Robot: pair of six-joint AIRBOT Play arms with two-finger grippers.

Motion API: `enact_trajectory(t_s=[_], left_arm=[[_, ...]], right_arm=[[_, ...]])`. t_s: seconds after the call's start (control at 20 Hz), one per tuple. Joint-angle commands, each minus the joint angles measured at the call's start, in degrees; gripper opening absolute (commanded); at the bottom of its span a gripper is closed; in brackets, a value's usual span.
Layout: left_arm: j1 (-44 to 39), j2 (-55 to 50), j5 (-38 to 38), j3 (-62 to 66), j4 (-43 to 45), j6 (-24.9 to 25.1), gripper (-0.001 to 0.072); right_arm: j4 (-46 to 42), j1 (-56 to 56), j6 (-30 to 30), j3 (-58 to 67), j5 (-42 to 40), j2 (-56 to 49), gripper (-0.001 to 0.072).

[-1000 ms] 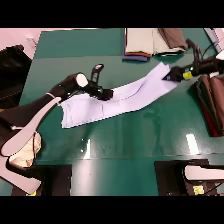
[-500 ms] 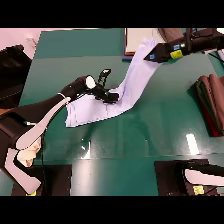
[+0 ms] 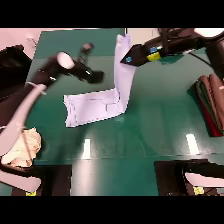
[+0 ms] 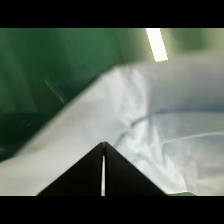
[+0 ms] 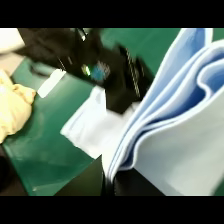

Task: Fold the shirts.

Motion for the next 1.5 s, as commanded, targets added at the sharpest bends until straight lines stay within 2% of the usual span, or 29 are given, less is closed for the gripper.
enact_trajectory(t_s=[0.0, 0.15, 0.2, 0.25, 0.3, 0.5, 0.8, 0.85, 0.9, 0.95, 1.1, 1.45], left_arm=[[9.16, 11.32, -1.7, 0.66, 6.51, 0.07, 0.0029], [16.31, 20.59, -2.12, 0.66, 11.1, 0.07, 0.0029], [18.4, 23.08, -2.38, 0.66, 11.63, 0.07, 0.0029], [20.04, 24.98, -2.73, 0.66, 11.63, 0.07, 0.0029], [21.42, 26.62, -3.23, 0.66, 11.63, 0.09, 0.003], [22.38, 28.89, -5.11, 0.63, 11.91, 1.18, 0.0029], [16.2, 28.7, -4.85, 0.59, 11.93, 1.6, 0.0029], [14.95, 28.7, -4.31, 0.59, 11.93, 1.6, 0.0029], [13.94, 28.59, -3.76, 0.59, 11.91, 1.6, 0.0029], [12.98, 28.3, -3.23, 0.59, 11.85, 1.57, 0.0029], [11.32, 26.86, -3.15, 0.59, 11.61, 1.57, 0.0029], [11.34, 25.05, -3.43, 0.59, 9.68, 1.57, 0.0029]], right_arm=[[6.23, 7.26, -1.14, 0.09, -5.18, -4.0, 0.0017], [12.17, 17.27, -6.67, 0.11, -14.69, -11.5, 0.002], [13.09, 20.35, -8.81, 0.15, -18.56, -13.77, 0.0091], [13.75, 22.93, -10.78, 0.15, -22.03, -15.82, 0.0322], [13.49, 24.33, -10.84, 0.15, -23.93, -17.0, 0.0418], [8.61, 20.96, -10.29, -1.73, -20.87, -15.23, 0.0403], [-3.06, 1.14, -3.41, -21.51, -12.74, -4.87, 0.0407], [-3.06, -2.25, -3.37, -24.09, -10.88, -4.79, 0.0429], [-2.03, -5.46, -3.32, -26.36, -9.75, -5.14, 0.0532], [0.09, -8.04, -3.32, -28.17, -9.2, -6.12, 0.0556], [7.98, -11.15, -3.58, -30.34, -9.35, -10.95, 0.0555], [12.74, -1.79, -4.42, -19.54, -8.11, -25.18, 0.0555]])
